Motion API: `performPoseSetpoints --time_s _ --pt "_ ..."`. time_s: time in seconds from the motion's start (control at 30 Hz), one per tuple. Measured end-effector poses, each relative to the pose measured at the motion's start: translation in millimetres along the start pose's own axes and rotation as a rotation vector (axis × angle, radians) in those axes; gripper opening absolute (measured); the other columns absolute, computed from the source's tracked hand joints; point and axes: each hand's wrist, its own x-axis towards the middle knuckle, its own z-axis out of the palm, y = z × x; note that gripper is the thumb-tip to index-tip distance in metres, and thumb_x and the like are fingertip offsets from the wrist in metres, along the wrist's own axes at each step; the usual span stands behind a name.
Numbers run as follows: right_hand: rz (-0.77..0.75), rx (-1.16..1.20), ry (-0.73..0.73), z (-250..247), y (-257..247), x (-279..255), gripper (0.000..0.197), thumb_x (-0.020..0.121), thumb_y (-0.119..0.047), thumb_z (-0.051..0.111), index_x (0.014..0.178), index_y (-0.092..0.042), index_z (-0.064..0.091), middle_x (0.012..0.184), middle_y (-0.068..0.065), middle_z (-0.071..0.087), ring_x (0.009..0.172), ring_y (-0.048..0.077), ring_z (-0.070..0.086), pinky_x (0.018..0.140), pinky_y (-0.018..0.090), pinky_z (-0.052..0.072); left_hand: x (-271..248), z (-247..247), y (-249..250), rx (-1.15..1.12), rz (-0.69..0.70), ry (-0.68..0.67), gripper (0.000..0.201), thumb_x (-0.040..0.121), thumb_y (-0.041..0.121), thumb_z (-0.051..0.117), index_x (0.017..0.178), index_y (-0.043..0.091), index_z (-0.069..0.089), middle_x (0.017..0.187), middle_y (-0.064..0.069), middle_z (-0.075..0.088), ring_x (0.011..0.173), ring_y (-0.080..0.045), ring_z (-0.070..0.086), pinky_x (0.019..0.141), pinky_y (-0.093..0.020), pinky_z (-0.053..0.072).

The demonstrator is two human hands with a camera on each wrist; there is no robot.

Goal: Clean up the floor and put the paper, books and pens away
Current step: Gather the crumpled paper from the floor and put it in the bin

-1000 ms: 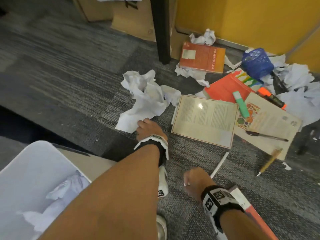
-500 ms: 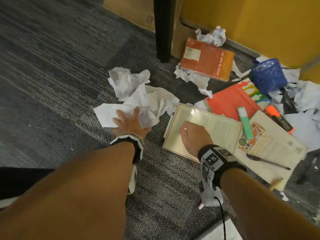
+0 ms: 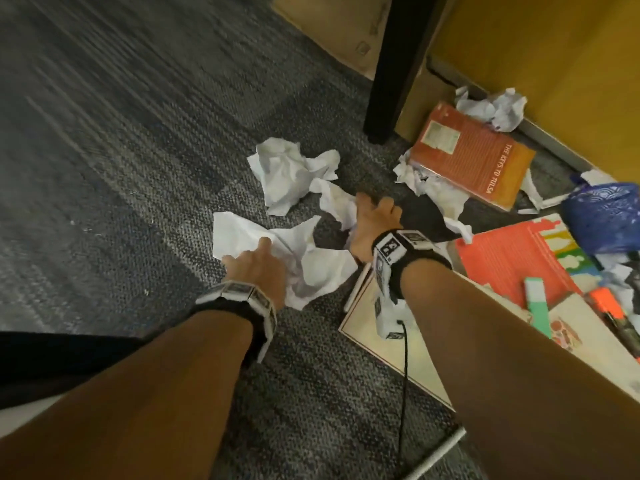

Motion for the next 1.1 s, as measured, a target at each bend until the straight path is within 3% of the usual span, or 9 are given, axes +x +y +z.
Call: performPoseSetpoints --time_s 0.07,0.17,0.27,0.47,0.6,0.7,0.8,0.93,1.1 --pt "0.004 -0.005 -0.016 -6.1 3.8 8.3 0.071 0.082 -0.03 0.071 0.141 -0.018 0.033 0.144 0.021 0.026 0.131 0.045 0.033 0.106 0.047 0.037 0.6 2.8 0.5 -0.017 0.024 -0.006 0.047 0.084 0.038 0.063 0.125 0.021 0.049 0.126 -0.005 0.036 0.106 -0.029 0.056 0.085 -0.04 0.045" --pt "-0.006 -0.038 0.0 -8.9 10.7 6.7 0.051 0.083 -0.031 0.069 0.124 -0.01 0.047 0.136 0.021 0.034 0.121 0.044 0.045 0.102 0.044 0.042 4.1 6.0 1.2 -0.125 0.075 0.005 0.095 0.061 0.053 0.082 0.131 0.017 0.029 0.119 -0.005 0.04 0.102 -0.031 0.059 0.08 -0.04 0.049" --pt "-0.097 0.052 0.116 -3.1 10.8 -7.2 0.03 0.08 -0.02 0.067 0.101 -0.007 0.05 0.127 0.018 0.037 0.109 0.041 0.051 0.093 0.04 0.045 8.4 3.0 -2.4 -0.209 0.118 0.007 0.121 0.058 0.056 0.084 0.146 0.029 0.006 0.121 -0.009 0.041 0.101 -0.035 0.062 0.082 -0.042 0.051" --pt "-0.367 0.24 0.457 -13.3 -21.5 -33.8 0.035 0.081 -0.013 0.065 0.111 -0.003 0.05 0.113 0.016 0.056 0.103 0.036 0.057 0.081 0.037 0.043 15.8 -3.0 4.2 -0.096 0.16 -0.072 0.089 0.064 0.048 0.083 0.132 0.035 0.026 0.117 -0.013 0.034 0.086 -0.033 0.064 0.08 -0.044 0.054" --pt "-0.471 0.163 0.38 -44.8 -60.7 -28.8 0.091 0.074 -0.023 0.078 0.147 -0.017 0.024 0.136 0.009 0.05 0.114 0.031 0.058 0.095 0.041 0.048 17.6 -3.3 5.9 -0.11 0.154 -0.07 0.094 0.061 0.045 0.085 0.133 0.04 0.025 0.114 -0.012 0.035 0.084 -0.033 0.063 0.077 -0.044 0.05" --pt "-0.501 -0.065 0.302 -48.5 -87.4 -6.8 0.106 0.07 -0.037 0.082 0.153 -0.026 0.016 0.13 0.013 0.053 0.112 0.033 0.059 0.093 0.043 0.048 18.5 -1.0 6.0 -0.13 0.148 -0.063 0.093 0.06 0.043 0.086 0.131 0.042 0.025 0.114 -0.012 0.035 0.083 -0.032 0.063 0.08 -0.046 0.051" --pt "-0.428 -0.252 0.164 -38.9 -94.5 9.2 0.076 0.074 -0.046 0.078 0.14 -0.031 0.045 0.129 0.012 0.054 0.118 0.033 0.056 0.096 0.041 0.045 17.3 -0.6 4.2 -0.12 0.161 -0.056 0.085 0.062 0.046 0.084 0.121 0.039 0.024 0.113 -0.011 0.036 0.085 -0.03 0.063 0.083 -0.047 0.052" --pt "-0.462 -0.213 0.251 -15.4 -84.9 4.6 0.024 0.093 -0.026 0.056 0.111 -0.016 0.066 0.119 0.012 0.055 0.106 0.034 0.06 0.084 0.04 0.048 16.6 -0.3 3.6 -0.115 0.169 -0.052 0.086 0.062 0.047 0.084 0.118 0.037 0.019 0.114 -0.012 0.035 0.087 -0.031 0.063 0.082 -0.045 0.051" --pt "-0.382 0.15 0.461 -21.7 -48.8 -18.7 0.024 0.089 -0.032 0.062 0.088 -0.008 0.063 0.111 0.01 0.049 0.098 0.027 0.053 0.079 0.03 0.04 17.1 -1.8 3.9 -0.113 0.163 -0.054 0.092 0.062 0.05 0.083 0.13 0.037 0.022 0.114 -0.013 0.036 0.087 -0.033 0.063 0.079 -0.045 0.052"
